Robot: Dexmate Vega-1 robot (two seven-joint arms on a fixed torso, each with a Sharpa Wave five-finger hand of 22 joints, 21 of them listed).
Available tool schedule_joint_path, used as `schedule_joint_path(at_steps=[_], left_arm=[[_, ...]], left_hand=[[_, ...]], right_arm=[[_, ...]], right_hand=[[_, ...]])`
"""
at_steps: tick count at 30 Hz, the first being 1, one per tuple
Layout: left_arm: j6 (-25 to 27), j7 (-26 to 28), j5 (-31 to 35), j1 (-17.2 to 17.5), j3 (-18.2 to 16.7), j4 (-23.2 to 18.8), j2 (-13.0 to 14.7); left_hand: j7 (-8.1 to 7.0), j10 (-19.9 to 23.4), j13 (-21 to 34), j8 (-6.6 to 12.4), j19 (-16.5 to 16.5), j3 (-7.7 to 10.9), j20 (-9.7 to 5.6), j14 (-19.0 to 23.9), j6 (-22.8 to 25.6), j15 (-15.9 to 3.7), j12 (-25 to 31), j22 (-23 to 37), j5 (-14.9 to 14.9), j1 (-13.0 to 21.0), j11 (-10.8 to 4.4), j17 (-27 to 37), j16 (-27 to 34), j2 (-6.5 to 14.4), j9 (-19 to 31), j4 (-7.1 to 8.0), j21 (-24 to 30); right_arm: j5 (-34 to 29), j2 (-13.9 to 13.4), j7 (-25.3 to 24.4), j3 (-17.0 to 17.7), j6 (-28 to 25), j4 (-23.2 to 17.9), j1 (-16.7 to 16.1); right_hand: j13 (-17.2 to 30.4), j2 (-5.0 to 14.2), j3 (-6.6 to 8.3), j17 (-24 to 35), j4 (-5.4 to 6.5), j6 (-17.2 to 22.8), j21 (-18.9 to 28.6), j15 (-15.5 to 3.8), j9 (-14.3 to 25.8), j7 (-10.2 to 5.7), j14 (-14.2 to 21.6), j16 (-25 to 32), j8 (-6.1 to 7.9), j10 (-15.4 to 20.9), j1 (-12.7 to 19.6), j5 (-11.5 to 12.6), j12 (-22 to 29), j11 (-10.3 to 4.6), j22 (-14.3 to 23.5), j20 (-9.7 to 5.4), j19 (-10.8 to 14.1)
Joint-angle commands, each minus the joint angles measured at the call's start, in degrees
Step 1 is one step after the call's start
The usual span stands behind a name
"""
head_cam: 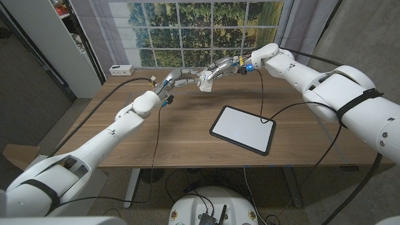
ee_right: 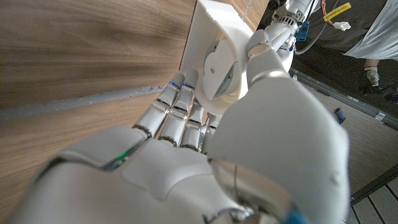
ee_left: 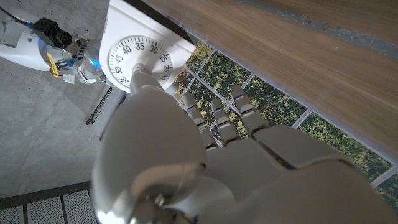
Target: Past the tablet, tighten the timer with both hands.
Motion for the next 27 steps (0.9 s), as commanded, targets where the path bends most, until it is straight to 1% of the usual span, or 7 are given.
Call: schedule_joint_path(at_steps=[1, 8, 15, 17, 18, 22, 27], left_arm=[[-2.2, 0.6, 2.7, -1.4, 1.1, 1.4, -0.8], [-7.9, 9.4, 11.4, -0.9, 1.4, 1.6, -1.3], [-14.8, 21.7, 34.2, -4.1, 3.9, 1.0, 2.6], [-16.1, 24.3, 40.7, -5.8, 5.0, 0.9, 4.1], [-16.8, 25.3, 44.0, -7.0, 5.7, 0.8, 5.0], [-19.8, 29.8, 55.9, -11.7, 8.6, 0.7, 7.8], [-23.7, 35.0, 65.4, -17.7, 12.2, 1.9, 9.6]], left_hand=[[0.58, 1.7, 0.4, -0.36, 0.5, 1.18, -0.25, 1.0, 1.9, -3.38, 0.8, 0.1, 0.5, 1.8, -1.38, 0.5, 0.6, 0.4, -0.4, -0.30, 0.4], [0.48, 7.4, 1.8, 0.98, 2.2, 4.48, -1.70, 5.4, 6.5, -6.42, 2.8, 0.6, -0.3, 4.4, -2.05, 1.8, 2.7, 0.1, 0.2, -0.10, 1.9], [0.74, 8.2, 3.0, 0.33, 3.4, 6.56, -3.40, 8.1, 3.5, -8.31, 2.9, 1.1, -1.1, 6.7, -2.28, 3.3, 4.0, -0.5, 1.1, -0.75, 3.3], [1.25, 3.8, 4.0, -0.84, 3.2, 8.31, -3.58, 7.8, -1.1, -9.27, 1.2, 1.6, -2.1, 8.3, -2.40, 4.2, 3.3, -0.4, 2.7, -0.82, 4.3], [1.39, 0.2, 4.6, -0.84, 3.0, 9.22, -3.76, 7.3, -1.3, -9.49, 0.1, 1.8, -2.8, 8.6, -2.42, 4.4, 2.5, -0.5, 3.8, -0.50, 4.9], [2.19, -6.5, 5.6, -2.00, 2.0, 11.32, -4.56, 3.3, -3.6, -10.67, -2.0, 1.7, -3.9, 10.4, -2.26, 4.3, -0.3, -0.4, 5.5, -1.22, 5.5], [5.95, -11.8, 5.8, -2.01, 0.5, 11.87, -5.11, -0.9, -1.9, -10.47, -3.8, 1.6, -4.7, 10.9, -2.06, 4.1, -2.0, -1.0, 5.8, -1.70, 5.5]], right_arm=[[0.4, 1.1, 0.8, 0.5, 1.0, 3.3, 1.0], [0.4, 2.9, 1.0, 0.4, 1.3, 7.4, 2.4], [-0.2, 3.6, 0.4, -0.1, 0.5, 8.6, 3.4], [-0.4, 3.7, 0.5, -0.4, 0.3, 8.7, 3.7], [-0.5, 3.7, 0.6, -0.5, 0.1, 8.7, 3.8], [-0.8, 3.6, 1.2, -0.9, -0.1, 8.6, 4.2], [-0.4, 2.9, 2.5, -0.6, 0.1, 7.7, 3.8]], right_hand=[[13.6, 7.46, 0.90, 0.0, 1.61, 2.8, -0.1, -5.89, 0.8, -3.07, -0.5, -0.1, -0.14, 3.1, -3.3, 0.5, -0.1, -3.41, 0.1, 0.18, -0.1], [13.3, 7.72, 0.75, -0.1, 1.96, 1.3, -0.2, -5.55, 0.6, -2.91, -1.4, -0.4, -0.94, 1.7, -4.1, 0.7, -1.1, -3.12, 0.1, 0.11, -0.3], [13.3, 7.58, 0.31, -0.4, 2.65, 0.3, -0.2, -5.51, 0.4, -2.04, -0.6, -0.3, -1.55, 1.8, -5.6, 1.0, -1.4, -3.06, 0.1, 0.33, -0.1], [13.3, 7.42, 0.12, -0.4, 2.88, 0.3, -0.1, -5.48, 0.3, -1.98, -0.5, -0.3, -1.63, 1.9, -6.2, 1.0, -1.5, -3.22, 0.1, 0.45, 0.0], [13.4, 7.37, 0.06, -0.5, 2.99, 0.1, -0.1, -5.58, 0.3, -1.92, -0.4, -0.3, -1.72, 1.9, -6.5, 1.0, -1.5, -3.23, 0.1, 0.49, 0.1], [13.5, 7.27, -0.40, -0.3, 3.64, 0.4, -0.1, -6.94, 0.2, -2.22, 0.5, 0.1, -1.79, 2.4, -7.9, 1.1, -1.5, -4.02, 0.1, 0.39, 0.3], [13.7, 7.24, -0.73, 0.0, 3.81, 1.4, -0.1, -7.80, 0.1, -2.57, 1.1, 0.6, -1.54, 3.5, -8.7, 1.1, -1.1, -4.79, 0.1, 0.13, 0.4]])
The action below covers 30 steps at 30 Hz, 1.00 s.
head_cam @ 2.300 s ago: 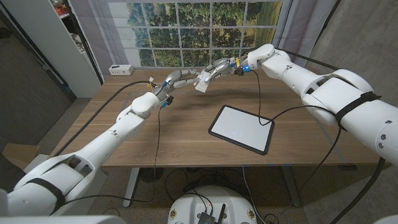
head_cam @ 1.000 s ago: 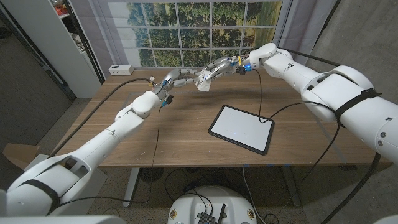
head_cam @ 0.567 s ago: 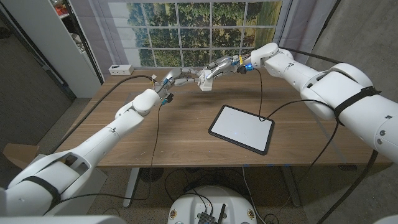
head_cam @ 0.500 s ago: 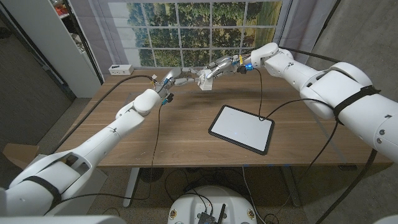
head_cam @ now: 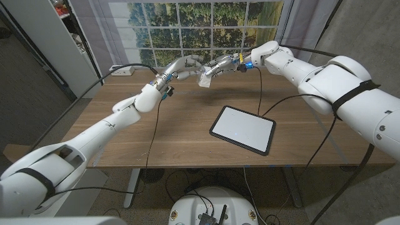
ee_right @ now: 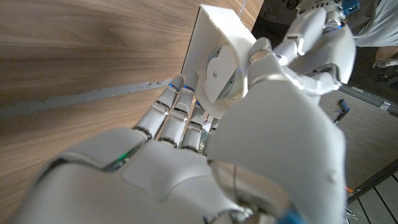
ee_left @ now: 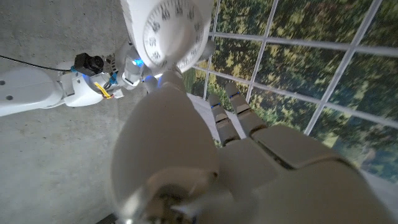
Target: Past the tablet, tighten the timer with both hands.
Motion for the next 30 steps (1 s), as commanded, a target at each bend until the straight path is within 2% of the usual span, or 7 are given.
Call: schedule_joint_path(at_steps=[1, 5, 7, 13, 22, 26, 30], left_arm=[[-9.1, 13.0, 36.2, -11.3, 6.8, 1.4, 5.4], [-9.7, 10.2, 25.6, -9.6, 4.7, 2.7, 4.0], [-9.2, 7.9, 19.0, -7.7, 3.1, 2.9, 3.0], [-7.1, 0.8, 3.5, -1.7, -1.2, 0.6, 1.3], [-2.7, -7.1, -14.0, 6.2, -7.1, -4.7, -0.3], [-0.8, -9.2, -21.8, 9.3, -9.8, -6.2, -1.6], [1.0, -9.8, -27.8, 12.0, -12.1, -7.4, -3.4]], left_hand=[[2.15, -3.0, 0.4, -0.12, -1.0, 0.45, -0.34, -2.8, 1.5, -10.11, -1.0, 0.0, -0.6, -0.2, 0.25, 0.1, -0.8, -0.8, 0.1, 0.04, 0.2], [-1.39, -2.2, 0.8, -0.89, -1.0, 0.97, -0.50, -1.5, -0.4, -9.78, -0.5, -0.2, -1.1, -1.5, -0.02, 0.6, 0.4, -0.2, 1.0, 1.30, 0.6], [-2.95, 2.1, 1.8, -0.35, -0.9, 0.67, -0.45, 0.7, -0.9, -8.98, 1.3, -0.4, -1.7, -3.6, 0.06, 1.4, 1.7, -1.0, 2.5, 2.48, 1.2], [-3.26, 7.4, 2.6, 0.13, -0.8, -1.55, -0.07, 1.9, -0.9, -7.75, 2.7, -0.6, -1.9, -8.3, 0.31, 2.2, 2.6, -2.1, 2.8, 4.05, 2.1], [-2.87, 9.0, 2.8, -0.37, -1.0, -3.26, 0.97, 2.4, -1.4, -6.35, 2.8, -0.6, -1.8, -12.1, 1.98, 2.5, 3.0, -2.0, 2.2, 4.73, 2.4], [0.36, 10.6, 2.7, -1.00, -1.0, -3.72, 1.56, 4.9, -1.6, -6.03, 3.2, -0.7, -1.6, -13.2, 4.13, 2.4, 3.7, -1.6, 1.5, 4.25, 2.8], [1.67, 11.5, 2.6, -1.62, -0.8, -3.78, 1.98, 6.3, -2.3, -6.06, 3.4, -0.7, -1.6, -13.3, 4.95, 2.3, 4.1, -1.5, 1.1, 4.00, 3.0]], right_arm=[[-0.2, -0.7, 1.7, -0.1, -0.3, -0.4, 0.3], [0.4, -1.9, 2.2, 0.6, -0.8, -2.6, -0.9], [0.5, -2.7, 2.2, 0.7, -1.6, -4.4, -1.6], [0.4, -6.2, 0.7, 0.8, -5.3, -11.9, -4.2], [0.6, -9.8, -1.6, 1.0, -8.5, -18.4, -6.6], [0.7, -10.8, -2.2, 1.2, -8.5, -19.5, -7.3], [0.4, -11.7, -3.4, 1.1, -8.2, -20.4, -7.9]], right_hand=[[13.4, 6.78, 1.25, 0.4, 1.70, 1.3, 0.1, -8.00, 0.1, -0.06, 1.1, 0.7, 0.68, 4.7, -8.2, 0.3, 0.9, -4.40, 0.1, -0.04, 0.3], [13.6, 7.02, 1.64, 0.6, 0.97, 1.6, 0.1, -7.98, 0.1, 0.59, 1.1, 0.8, 0.65, 4.6, -7.4, 0.5, 0.9, -3.76, 0.1, -0.26, 0.2], [13.7, 7.47, 2.08, 0.7, 0.44, 1.7, -0.1, -7.52, 0.1, 1.08, 0.7, 0.8, 0.59, 4.5, -6.7, 0.7, 0.8, -3.45, 0.1, -0.61, -0.2], [14.1, 8.10, 2.59, 1.5, -0.40, 1.6, -0.3, -7.03, 0.1, 2.44, 0.0, 1.2, 0.33, 4.3, -5.7, 0.9, 0.7, -2.81, 0.2, -1.33, -1.0], [14.4, 8.19, 2.95, 1.9, -1.25, 2.4, -0.2, -6.64, 0.1, 2.87, 0.0, 1.7, 0.52, 5.1, -4.6, 0.9, 1.0, -2.09, 0.2, -1.41, -1.1], [14.7, 8.05, 2.95, 2.0, -1.55, 3.1, -0.1, -6.59, 0.2, 2.96, 0.3, 2.0, 0.72, 5.8, -4.3, 0.8, 1.4, -1.79, 0.2, -1.21, -1.1], [14.8, 7.90, 2.94, 2.0, -1.76, 3.8, -0.1, -6.57, 0.2, 3.00, 0.8, 2.3, 0.92, 6.6, -4.1, 0.7, 1.7, -1.82, 0.2, -1.03, -0.9]])
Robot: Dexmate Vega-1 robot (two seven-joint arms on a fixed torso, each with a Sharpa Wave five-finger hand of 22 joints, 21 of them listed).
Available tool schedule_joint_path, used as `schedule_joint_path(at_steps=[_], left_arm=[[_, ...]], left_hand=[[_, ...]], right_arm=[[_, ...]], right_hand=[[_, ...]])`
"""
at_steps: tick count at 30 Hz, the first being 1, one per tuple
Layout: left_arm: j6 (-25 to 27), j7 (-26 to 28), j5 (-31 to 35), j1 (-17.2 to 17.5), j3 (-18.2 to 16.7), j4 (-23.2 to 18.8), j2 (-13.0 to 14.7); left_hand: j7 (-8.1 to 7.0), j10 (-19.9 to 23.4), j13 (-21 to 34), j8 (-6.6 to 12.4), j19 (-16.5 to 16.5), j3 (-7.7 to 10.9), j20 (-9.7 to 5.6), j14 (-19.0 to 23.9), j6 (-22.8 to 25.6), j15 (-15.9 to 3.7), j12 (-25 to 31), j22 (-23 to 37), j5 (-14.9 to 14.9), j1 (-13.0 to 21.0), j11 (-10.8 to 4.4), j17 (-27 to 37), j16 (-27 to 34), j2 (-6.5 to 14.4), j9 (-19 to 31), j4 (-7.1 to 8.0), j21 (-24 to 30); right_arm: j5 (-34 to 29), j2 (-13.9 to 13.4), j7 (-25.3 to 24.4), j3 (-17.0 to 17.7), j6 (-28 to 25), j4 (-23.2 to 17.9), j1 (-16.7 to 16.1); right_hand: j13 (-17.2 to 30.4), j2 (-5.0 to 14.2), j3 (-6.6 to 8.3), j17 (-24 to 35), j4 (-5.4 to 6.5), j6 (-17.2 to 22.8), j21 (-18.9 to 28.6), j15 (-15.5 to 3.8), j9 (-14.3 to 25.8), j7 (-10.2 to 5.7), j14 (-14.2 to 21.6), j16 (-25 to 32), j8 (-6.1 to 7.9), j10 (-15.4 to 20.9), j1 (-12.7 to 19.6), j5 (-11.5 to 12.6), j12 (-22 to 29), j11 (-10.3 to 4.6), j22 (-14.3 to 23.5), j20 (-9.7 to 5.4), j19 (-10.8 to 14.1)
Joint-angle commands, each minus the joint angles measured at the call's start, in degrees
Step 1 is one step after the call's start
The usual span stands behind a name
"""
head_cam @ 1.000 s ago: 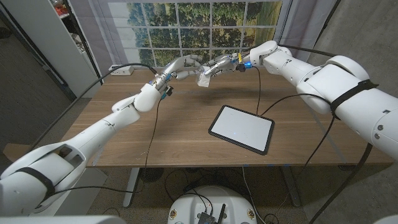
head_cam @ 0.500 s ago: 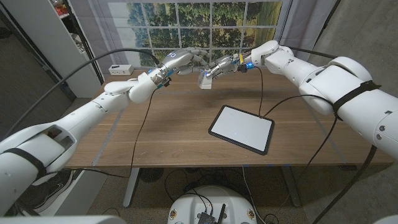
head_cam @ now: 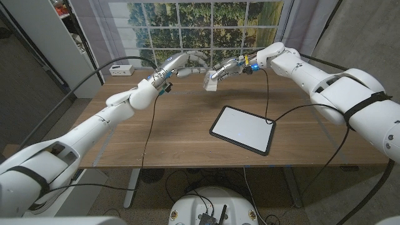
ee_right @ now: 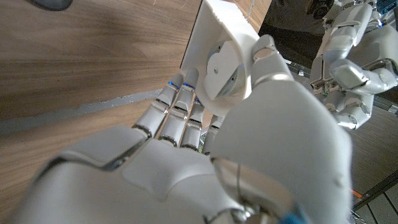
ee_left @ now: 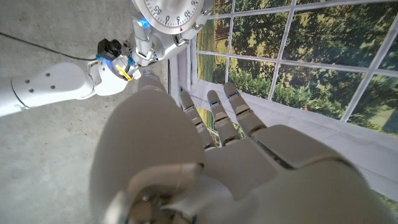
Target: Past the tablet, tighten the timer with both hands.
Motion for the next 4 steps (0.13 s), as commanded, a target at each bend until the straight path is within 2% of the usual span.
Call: schedule_joint_path(at_steps=[1, 4], left_arm=[[5.3, -5.9, -27.6, 10.0, -8.2, -5.2, -4.2], [6.4, -7.3, -31.7, 11.3, -9.2, -5.6, -5.3]], left_hand=[[1.32, 1.0, 0.0, -0.60, 0.3, -0.19, 0.57, 1.4, -0.4, -5.94, 0.3, 0.0, 0.3, -0.5, 0.98, 0.0, 0.5, 0.0, -0.2, -0.23, 0.5], [1.84, 1.2, -0.1, -0.98, 0.4, -0.24, 0.69, 1.7, -0.8, -5.80, 0.3, 0.0, 0.3, -0.6, 0.25, 0.0, 0.5, 0.0, -0.5, -0.33, 0.6]], right_arm=[[0.0, -3.7, -3.0, 0.3, -1.7, -5.4, -2.6], [0.0, -4.4, -4.0, 0.6, -1.8, -6.1, -3.2]], right_hand=[[14.8, 7.93, 0.88, 0.2, 0.26, 2.6, 0.2, -6.76, 0.6, 1.02, 0.9, 0.5, 0.66, 4.6, -3.1, 0.2, 1.0, -3.71, 0.1, 0.12, 0.3], [14.9, 7.94, 0.90, 0.2, 0.18, 2.8, 0.2, -6.73, 0.6, 1.03, 0.9, 0.5, 0.67, 5.0, -3.0, 0.1, 1.2, -3.34, 0.1, 0.18, 0.3]])
